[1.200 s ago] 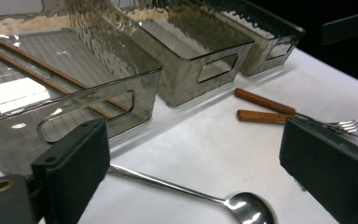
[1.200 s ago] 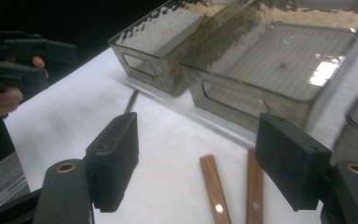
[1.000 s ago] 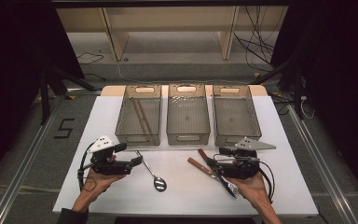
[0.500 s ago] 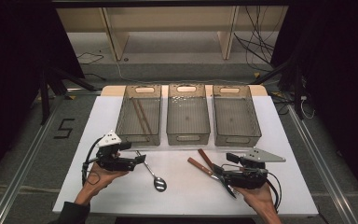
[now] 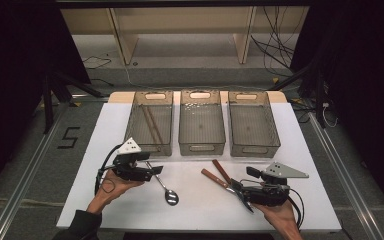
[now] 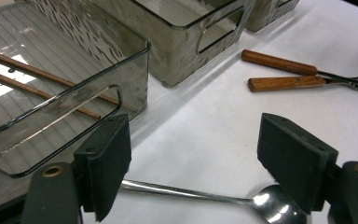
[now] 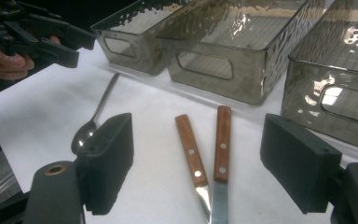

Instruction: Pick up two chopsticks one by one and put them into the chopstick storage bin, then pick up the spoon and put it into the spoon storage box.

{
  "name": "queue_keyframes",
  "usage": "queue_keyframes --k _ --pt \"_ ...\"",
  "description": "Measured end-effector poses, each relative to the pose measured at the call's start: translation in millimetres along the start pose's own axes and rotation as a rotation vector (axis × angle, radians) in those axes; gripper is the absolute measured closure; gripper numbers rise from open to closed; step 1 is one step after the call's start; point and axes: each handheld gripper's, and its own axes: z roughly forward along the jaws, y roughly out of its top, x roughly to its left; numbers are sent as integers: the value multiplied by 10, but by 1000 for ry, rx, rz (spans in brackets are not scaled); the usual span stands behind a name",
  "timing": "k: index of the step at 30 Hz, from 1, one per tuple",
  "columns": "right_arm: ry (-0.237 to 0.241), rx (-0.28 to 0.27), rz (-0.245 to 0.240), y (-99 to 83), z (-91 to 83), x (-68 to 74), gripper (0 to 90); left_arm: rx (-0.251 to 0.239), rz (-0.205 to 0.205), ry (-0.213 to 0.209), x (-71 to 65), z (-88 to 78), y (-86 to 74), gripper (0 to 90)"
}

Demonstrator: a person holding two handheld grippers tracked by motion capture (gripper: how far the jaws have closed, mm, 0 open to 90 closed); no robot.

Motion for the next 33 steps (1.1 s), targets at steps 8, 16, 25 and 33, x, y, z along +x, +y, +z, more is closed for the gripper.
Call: queue_keyframes --k 8,16,25,33 --pt "-1 4 0 -19 -6 14 265 52 45 19 22 81 33 337" --pt "0 11 2 -29 0 12 265 103 85 64 64 205 63 573" --pt "3 13 -2 -39 4 9 266 137 120 95 145 354 44 822" --pt "5 12 2 -40 -7 8 265 208 132 95 184 495 -11 888"
